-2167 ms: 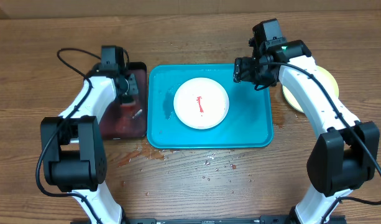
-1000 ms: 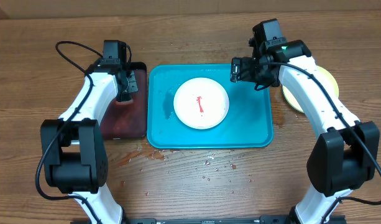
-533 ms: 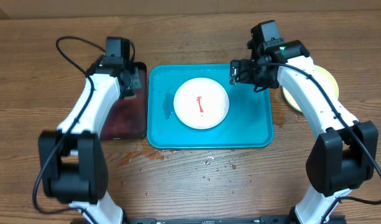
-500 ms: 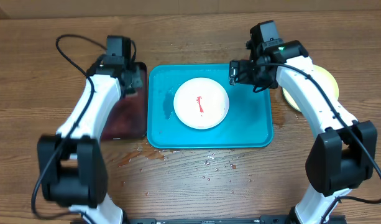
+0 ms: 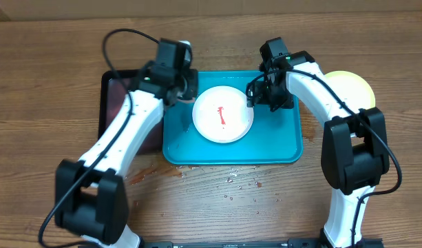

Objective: Clean dirty plates on tray and stack at the side

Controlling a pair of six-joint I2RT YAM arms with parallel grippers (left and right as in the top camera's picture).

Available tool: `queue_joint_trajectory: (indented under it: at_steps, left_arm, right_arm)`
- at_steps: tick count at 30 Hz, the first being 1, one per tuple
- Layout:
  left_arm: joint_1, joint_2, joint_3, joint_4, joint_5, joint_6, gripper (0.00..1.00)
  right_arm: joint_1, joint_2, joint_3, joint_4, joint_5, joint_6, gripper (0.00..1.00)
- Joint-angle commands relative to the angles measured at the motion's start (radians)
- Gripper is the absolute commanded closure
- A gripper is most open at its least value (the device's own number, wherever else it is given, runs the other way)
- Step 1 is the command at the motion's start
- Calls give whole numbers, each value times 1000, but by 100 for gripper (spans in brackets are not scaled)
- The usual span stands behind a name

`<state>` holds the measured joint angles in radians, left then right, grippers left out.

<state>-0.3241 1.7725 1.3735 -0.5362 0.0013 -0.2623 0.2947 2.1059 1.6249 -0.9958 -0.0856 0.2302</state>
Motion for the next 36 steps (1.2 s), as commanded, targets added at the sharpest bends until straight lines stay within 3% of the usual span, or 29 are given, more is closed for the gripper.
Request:
queue_joint_trajectory:
  at_steps: [1,4,17,20,23,28,30,36]
  left_arm:
    - [-29,61,6,18,56,-40,96]
    - [-43,113,5,46,100,-72,96]
    - [-98,215,6,119,130,-173,96]
    - [-110,235,5,120,131,-173,96]
    - [-122,253,5,123,130,-173,96]
    - [-138,276,5,132,130,-172,96]
    - [-139,283,5,134,129,-173,96]
    - [-142,309,5,146,130,-209,96]
  right_arm:
    - [-1,-2,11,19,6,-3,26]
    - [5,-1,8,26,6,-3,39]
    - [39,0,-68,96,6,-3,52]
    - [39,0,-68,99,6,-3,59]
    - [39,5,-68,99,5,-3,72]
    - [39,29,-68,101,-31,-3,82]
    - [39,40,-68,103,-39,-3,91]
    - [39,48,-68,111,-51,-2,96]
